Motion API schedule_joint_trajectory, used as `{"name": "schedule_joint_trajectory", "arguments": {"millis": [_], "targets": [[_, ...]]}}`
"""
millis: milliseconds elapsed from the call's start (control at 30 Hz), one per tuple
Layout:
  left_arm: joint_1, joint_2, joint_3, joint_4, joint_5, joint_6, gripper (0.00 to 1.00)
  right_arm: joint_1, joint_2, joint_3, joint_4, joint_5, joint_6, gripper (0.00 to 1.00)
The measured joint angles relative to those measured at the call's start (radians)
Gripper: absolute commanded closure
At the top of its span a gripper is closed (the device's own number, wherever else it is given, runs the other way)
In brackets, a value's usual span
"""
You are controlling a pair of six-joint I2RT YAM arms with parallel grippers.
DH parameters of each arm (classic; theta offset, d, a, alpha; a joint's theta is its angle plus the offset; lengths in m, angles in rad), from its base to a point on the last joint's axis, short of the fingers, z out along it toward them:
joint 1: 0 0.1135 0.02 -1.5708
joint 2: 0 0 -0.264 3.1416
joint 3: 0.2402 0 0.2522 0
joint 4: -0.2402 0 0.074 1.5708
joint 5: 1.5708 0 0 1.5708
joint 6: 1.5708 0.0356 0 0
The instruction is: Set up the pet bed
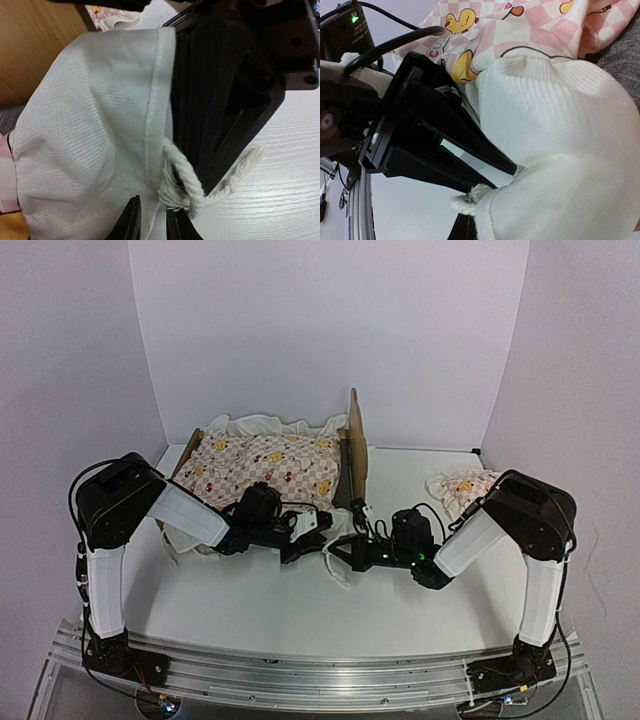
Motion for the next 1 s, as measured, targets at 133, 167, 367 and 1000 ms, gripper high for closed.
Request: {"name": "schedule_joint_trajectory", "arguments": {"millis": [133, 167, 367, 1000], "targets": [[0.001, 0.0, 0.0, 0.017, 0.055, 0.02, 0.78, 0.0, 0.0, 0.0, 0.0, 0.008, -0.008, 1.0], [0.001, 0.0, 0.0, 0.017, 0.064, 0.025, 0.77, 0.0, 0.0, 0.0, 0.0, 0.009, -0.009, 1.0], [0.013, 0.0, 0.0, 0.017, 0.119, 0.066, 0.72, 0.0, 0.0, 0.0, 0.0, 0.01, -0.012, 1.0], [0.018, 0.0, 0.0, 0.028, 0.194, 0.093, 1.0, -0.003, 0.0, 0.0, -0.014, 0.015, -0.024, 0.97]]}}
